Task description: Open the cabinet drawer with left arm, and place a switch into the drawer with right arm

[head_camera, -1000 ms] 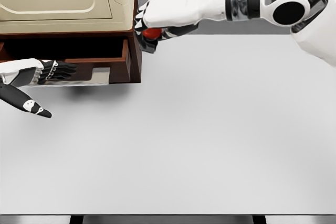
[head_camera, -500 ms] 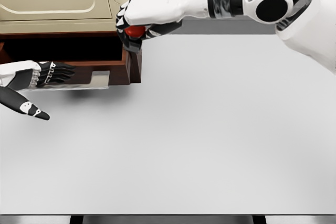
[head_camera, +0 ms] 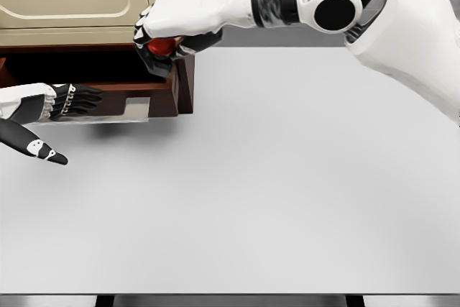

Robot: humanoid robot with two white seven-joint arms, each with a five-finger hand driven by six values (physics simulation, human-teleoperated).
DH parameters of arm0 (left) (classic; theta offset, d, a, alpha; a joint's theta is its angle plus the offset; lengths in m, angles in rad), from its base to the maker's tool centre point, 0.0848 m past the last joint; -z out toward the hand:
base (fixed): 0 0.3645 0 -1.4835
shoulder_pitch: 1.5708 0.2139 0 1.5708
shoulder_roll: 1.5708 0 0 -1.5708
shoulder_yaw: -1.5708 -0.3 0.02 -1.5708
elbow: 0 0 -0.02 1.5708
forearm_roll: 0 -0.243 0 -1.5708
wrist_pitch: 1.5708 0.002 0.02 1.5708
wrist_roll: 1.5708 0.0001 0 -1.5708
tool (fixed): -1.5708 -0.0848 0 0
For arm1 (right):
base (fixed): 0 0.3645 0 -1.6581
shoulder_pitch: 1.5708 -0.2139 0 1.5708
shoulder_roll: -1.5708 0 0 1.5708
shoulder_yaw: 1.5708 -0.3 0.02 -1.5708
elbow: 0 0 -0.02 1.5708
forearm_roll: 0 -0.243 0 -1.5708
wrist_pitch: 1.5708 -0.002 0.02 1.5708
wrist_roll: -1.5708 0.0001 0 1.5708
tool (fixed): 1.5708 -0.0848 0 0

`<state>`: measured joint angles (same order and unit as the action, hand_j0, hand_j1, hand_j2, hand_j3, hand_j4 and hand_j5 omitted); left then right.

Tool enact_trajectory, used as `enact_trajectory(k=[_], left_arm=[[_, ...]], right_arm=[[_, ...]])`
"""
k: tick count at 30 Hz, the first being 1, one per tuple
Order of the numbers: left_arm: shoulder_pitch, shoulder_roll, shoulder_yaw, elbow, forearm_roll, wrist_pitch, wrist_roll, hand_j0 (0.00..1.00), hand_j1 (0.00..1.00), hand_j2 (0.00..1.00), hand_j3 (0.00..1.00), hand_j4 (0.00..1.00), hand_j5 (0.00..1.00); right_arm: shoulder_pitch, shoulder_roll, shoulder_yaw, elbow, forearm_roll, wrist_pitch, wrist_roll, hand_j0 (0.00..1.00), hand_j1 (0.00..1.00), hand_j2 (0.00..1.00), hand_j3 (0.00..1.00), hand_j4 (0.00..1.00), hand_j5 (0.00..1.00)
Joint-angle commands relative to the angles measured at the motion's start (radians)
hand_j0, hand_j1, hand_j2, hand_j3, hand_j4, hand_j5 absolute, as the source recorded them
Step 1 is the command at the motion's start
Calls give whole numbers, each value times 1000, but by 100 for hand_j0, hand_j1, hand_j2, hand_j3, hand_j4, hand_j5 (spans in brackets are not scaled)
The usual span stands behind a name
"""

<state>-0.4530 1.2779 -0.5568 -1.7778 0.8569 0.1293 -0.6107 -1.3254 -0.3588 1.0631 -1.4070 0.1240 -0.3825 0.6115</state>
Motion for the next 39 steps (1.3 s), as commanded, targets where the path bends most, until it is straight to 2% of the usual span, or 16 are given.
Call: enact_trajectory(k=[1,8,28,30,31,32,33,34,39], left_arm=[[1,-9,-67,14,-236,12,0,100,100,100,100,100,100],[2,-15,-67,14,-237,10,0,100,100,100,100,100,100],[1,-12,-66,14,-233,9,0,100,100,100,100,100,100],[1,-12,-66,14,-233,9,0,100,100,100,100,100,100],[1,-11,-66,14,-231,7,0,100,100,100,100,100,100],[1,-11,-66,14,-231,7,0,100,100,100,100,100,100],[1,-11,-66,14,-231,7,0,100,100,100,100,100,100],[1,-9,-66,14,-231,7,0,100,100,100,100,100,100],[1,-9,-66,14,-231,7,0,100,100,100,100,100,100]], right_arm=[[-2,17,5,29,-3,1,-1,43,43,43,43,43,43],[-15,63,21,105,-1,-6,-1,42,42,42,42,42,42],[-43,147,63,233,2,-12,-1,45,45,45,45,45,45],[-44,149,60,247,6,-9,-1,53,53,53,53,53,53],[-44,149,60,256,9,-7,-1,62,62,62,62,62,62],[-43,149,60,258,13,-4,-1,76,76,76,76,76,76],[-43,149,60,269,14,1,-1,94,94,94,94,94,94],[-44,149,60,284,25,1,-1,100,100,100,100,100,100],[-43,150,60,286,29,1,-1,100,100,100,100,100,100]])
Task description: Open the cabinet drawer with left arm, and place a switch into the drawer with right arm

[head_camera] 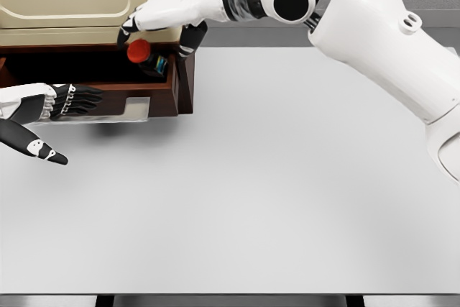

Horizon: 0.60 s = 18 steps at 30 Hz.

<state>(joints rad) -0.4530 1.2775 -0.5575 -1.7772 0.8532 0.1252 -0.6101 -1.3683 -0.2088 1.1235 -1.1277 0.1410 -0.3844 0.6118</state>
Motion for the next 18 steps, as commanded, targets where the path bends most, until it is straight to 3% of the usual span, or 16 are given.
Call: enact_trajectory(k=[1,3,5,6,7,10,12,15,18], left_arm=[[0,-9,-64,13,-227,11,-1,100,100,100,100,100,100],[0,-9,-64,13,-227,11,-1,100,100,100,100,100,100],[0,-7,-64,13,-227,11,-1,100,100,100,100,100,100],[0,-7,-64,13,-227,11,-1,100,100,100,100,100,100],[0,-7,-64,13,-227,11,-1,100,100,100,100,100,100],[-1,-7,-58,13,-224,11,-1,100,100,100,100,100,100],[-4,-7,-53,13,-207,-4,-1,100,100,100,100,100,100],[-4,-7,-52,13,-206,-19,-1,100,100,100,100,100,100],[-7,-9,-50,13,-206,-19,-1,100,100,100,100,100,100]], right_arm=[[-2,0,-1,6,12,1,-1,100,100,100,100,100,100],[-2,-3,-4,-7,14,-13,-1,100,100,100,100,100,100],[-2,-34,-8,-69,12,-126,-1,100,100,100,100,100,100],[0,-75,-11,-102,11,-206,-1,100,100,100,100,100,100],[6,-116,-25,-129,8,-226,-1,100,100,100,100,100,100],[26,-239,-64,-195,3,-226,-1,100,100,100,100,100,100],[75,-340,-105,-273,-3,-226,-1,100,100,100,100,100,100],[190,-484,-151,-282,-38,-226,-1,100,100,100,100,100,100],[233,-570,-157,-282,-38,-226,-1,100,100,100,100,100,100]])
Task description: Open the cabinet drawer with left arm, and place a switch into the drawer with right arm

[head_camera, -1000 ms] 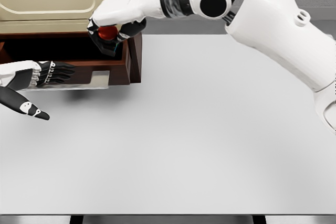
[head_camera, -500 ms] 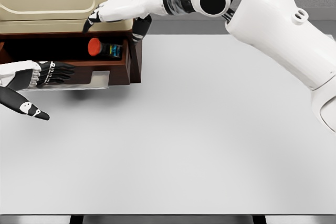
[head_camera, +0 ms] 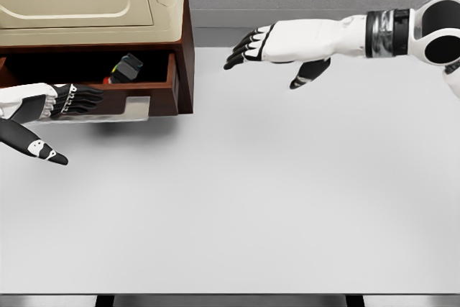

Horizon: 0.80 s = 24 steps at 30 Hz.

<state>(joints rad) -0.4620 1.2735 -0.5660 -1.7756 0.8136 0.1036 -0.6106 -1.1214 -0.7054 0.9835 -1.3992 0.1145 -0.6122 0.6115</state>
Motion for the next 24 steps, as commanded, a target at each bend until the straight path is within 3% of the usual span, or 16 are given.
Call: enact_trajectory(k=[1,5,10,21,24], left_arm=[[-1,-5,-38,12,-165,2,0,100,100,100,100,100,100],[-4,-3,-17,12,-151,2,0,100,100,100,100,100,100],[-27,6,-15,10,-131,2,0,100,100,100,100,100,100],[-64,13,-14,12,-99,2,0,100,100,100,100,100,100],[-98,10,-9,10,-65,1,0,100,100,100,100,100,100]], right_arm=[[3,-98,-19,-9,-12,1,-1,100,100,100,100,100,100],[68,-154,-57,-1,-13,1,-1,100,100,100,100,100,100],[110,-140,-58,39,-12,1,-1,100,100,100,100,100,100],[129,-143,-55,71,-15,1,-1,100,100,100,100,100,100],[138,-141,-52,134,-13,1,-1,100,100,100,100,100,100]])
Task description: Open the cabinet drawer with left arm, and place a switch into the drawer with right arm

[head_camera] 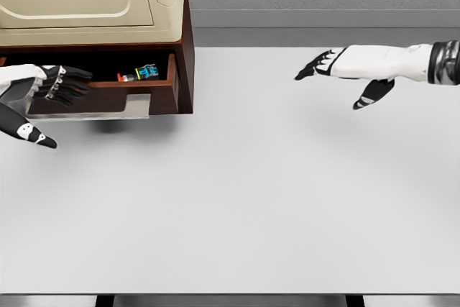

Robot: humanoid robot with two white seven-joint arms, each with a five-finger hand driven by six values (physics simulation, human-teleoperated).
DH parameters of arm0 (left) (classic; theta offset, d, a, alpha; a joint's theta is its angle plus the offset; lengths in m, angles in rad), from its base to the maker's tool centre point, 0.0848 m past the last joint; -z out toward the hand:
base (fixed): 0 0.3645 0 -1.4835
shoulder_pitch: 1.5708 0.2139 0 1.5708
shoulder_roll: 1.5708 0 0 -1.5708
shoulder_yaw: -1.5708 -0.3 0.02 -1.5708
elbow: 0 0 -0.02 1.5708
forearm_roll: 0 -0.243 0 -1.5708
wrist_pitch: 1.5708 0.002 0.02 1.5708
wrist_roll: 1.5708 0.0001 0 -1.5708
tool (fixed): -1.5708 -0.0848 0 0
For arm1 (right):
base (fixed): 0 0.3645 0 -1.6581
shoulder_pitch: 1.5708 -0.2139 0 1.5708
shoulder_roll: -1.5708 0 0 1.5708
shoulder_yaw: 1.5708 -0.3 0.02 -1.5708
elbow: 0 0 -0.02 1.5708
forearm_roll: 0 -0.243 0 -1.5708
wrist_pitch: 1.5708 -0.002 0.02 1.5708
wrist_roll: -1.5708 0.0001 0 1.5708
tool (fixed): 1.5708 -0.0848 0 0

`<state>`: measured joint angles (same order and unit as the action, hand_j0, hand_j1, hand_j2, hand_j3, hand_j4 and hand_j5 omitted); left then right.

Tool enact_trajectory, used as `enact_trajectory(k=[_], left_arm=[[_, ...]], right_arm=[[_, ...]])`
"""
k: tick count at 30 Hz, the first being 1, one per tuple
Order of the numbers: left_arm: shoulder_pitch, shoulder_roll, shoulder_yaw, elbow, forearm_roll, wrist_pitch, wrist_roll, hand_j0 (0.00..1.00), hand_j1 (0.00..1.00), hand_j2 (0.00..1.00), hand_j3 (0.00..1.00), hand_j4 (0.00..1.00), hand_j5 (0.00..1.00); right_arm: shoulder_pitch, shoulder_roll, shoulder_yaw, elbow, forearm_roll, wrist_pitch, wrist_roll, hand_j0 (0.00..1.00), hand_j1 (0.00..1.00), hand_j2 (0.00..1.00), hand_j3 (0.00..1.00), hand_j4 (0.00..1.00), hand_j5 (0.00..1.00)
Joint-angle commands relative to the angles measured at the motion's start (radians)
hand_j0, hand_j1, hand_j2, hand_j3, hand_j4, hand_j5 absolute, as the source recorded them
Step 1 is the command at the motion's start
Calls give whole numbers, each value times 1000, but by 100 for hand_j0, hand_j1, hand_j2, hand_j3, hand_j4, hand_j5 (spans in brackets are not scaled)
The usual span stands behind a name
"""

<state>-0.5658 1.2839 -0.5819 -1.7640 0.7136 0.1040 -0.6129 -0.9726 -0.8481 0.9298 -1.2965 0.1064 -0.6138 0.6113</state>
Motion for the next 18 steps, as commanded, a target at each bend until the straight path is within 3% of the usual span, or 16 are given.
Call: enact_trajectory(k=[1,4,9,15,18], left_arm=[[-2,-1,7,0,49,-24,2,100,100,100,100,100,100],[-28,-9,7,0,83,-67,2,100,100,100,100,100,100],[-49,-14,7,0,116,-176,2,100,100,100,100,100,100],[-29,-140,0,0,116,-518,2,100,100,100,100,100,100],[-19,-204,-15,0,103,-537,2,100,100,100,100,100,100]], right_arm=[[0,0,1,39,-5,3,0,100,100,100,100,100,100],[-5,-9,-5,109,-4,3,0,100,100,100,100,100,100],[-1,3,-5,114,-2,3,0,100,100,100,100,100,100],[11,6,-20,120,-1,3,0,100,100,100,100,100,100],[9,4,-20,120,-2,3,0,100,100,100,100,100,100]])
